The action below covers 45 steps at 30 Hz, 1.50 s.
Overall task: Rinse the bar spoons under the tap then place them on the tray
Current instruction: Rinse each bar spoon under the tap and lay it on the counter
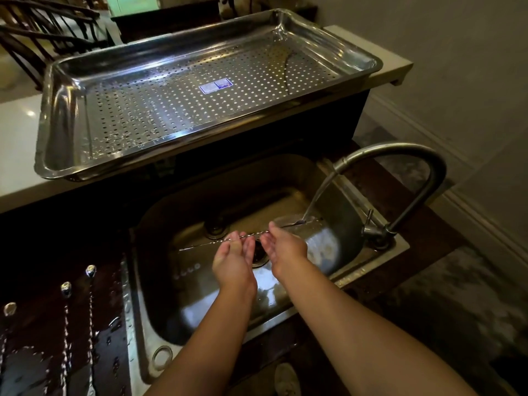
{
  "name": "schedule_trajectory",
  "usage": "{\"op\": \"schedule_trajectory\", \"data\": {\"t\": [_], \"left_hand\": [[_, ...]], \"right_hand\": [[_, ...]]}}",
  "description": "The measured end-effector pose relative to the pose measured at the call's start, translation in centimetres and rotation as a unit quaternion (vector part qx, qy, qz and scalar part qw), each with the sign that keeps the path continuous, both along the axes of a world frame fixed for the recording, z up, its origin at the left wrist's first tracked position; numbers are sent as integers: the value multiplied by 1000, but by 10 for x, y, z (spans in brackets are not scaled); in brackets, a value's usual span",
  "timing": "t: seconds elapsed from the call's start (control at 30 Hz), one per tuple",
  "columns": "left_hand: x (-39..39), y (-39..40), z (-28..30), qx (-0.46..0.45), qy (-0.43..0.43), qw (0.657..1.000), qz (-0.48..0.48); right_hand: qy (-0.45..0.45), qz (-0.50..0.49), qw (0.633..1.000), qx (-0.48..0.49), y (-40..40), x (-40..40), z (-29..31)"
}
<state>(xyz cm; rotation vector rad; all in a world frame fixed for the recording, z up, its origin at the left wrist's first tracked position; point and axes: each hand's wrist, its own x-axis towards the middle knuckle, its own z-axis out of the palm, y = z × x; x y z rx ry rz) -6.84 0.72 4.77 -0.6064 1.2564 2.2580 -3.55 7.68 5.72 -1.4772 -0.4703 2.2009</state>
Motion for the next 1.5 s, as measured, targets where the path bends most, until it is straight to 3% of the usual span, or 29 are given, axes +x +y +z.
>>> {"op": "schedule_trajectory", "data": {"t": [0.27,0.47,0.97,1.5], "left_hand": [[-7,-5,-4,-14,0,1000,-2],[-8,-5,-5,-5,-12,1000,-2],[6,3,-8,5,-9,1000,-24],[38,72,-10,-11,-41,995,-96]], "right_hand": [[-140,8,989,44,30,10,-3],[-190,25,979,65,41,11,-9],[-90,76,990,75,-2,-2,-9],[-109,34,989,96,68,35,-3]]}}
